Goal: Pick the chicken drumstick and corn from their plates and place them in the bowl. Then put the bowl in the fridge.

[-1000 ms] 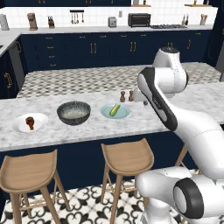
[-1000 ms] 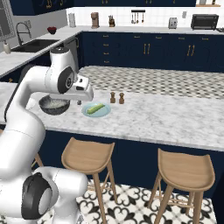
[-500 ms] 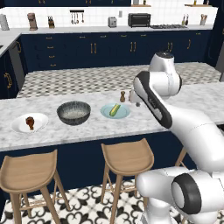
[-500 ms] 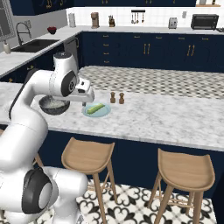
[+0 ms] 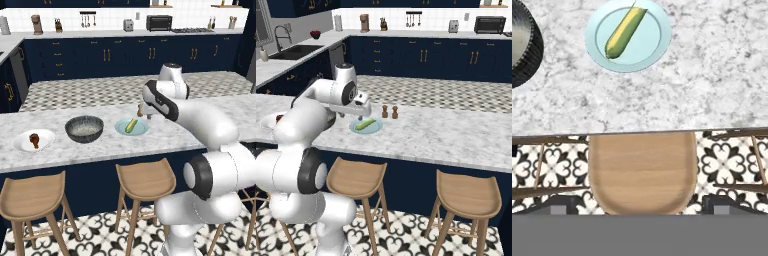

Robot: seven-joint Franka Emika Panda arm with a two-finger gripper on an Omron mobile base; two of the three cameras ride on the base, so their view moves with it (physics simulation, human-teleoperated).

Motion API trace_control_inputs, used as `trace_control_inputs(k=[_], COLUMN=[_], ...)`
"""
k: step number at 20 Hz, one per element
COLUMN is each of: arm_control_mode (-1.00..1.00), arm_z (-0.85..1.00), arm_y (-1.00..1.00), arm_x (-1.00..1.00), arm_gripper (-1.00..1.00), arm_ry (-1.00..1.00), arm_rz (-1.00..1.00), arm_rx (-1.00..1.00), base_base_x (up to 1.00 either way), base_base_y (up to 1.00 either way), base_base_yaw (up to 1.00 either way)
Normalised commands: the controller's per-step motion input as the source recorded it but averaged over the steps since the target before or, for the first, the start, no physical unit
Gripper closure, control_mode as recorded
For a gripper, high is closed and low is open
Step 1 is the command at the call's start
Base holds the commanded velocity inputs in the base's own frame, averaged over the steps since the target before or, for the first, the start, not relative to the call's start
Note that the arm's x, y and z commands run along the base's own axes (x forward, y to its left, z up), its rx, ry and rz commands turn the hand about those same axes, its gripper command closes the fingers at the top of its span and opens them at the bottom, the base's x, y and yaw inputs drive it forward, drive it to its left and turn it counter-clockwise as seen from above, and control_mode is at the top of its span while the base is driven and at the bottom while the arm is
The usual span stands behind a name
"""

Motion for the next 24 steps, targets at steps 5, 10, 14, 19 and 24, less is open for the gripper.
trace_control_inputs(k=[5,10,14,19,24], arm_control_mode=[-1.00,-1.00,-1.00,-1.00,-1.00], arm_z=[-0.41,-0.36,-0.42,-0.36,-0.28], arm_y=[0.06,0.13,0.20,0.00,0.00], arm_x=[0.69,0.63,0.70,0.44,0.58], arm_gripper=[-1.00,-1.00,-1.00,-1.00,-1.00], arm_ry=[0.08,0.02,0.06,0.03,0.03], arm_rz=[-0.13,-0.06,-0.07,-0.05,-0.02], arm_rx=[0.00,0.02,0.00,0.00,0.01], base_base_x=[0.00,0.00,0.00,0.00,0.00], base_base_y=[0.00,0.00,0.00,0.00,0.00], base_base_yaw=[0.00,0.00,0.00,0.00,0.00])
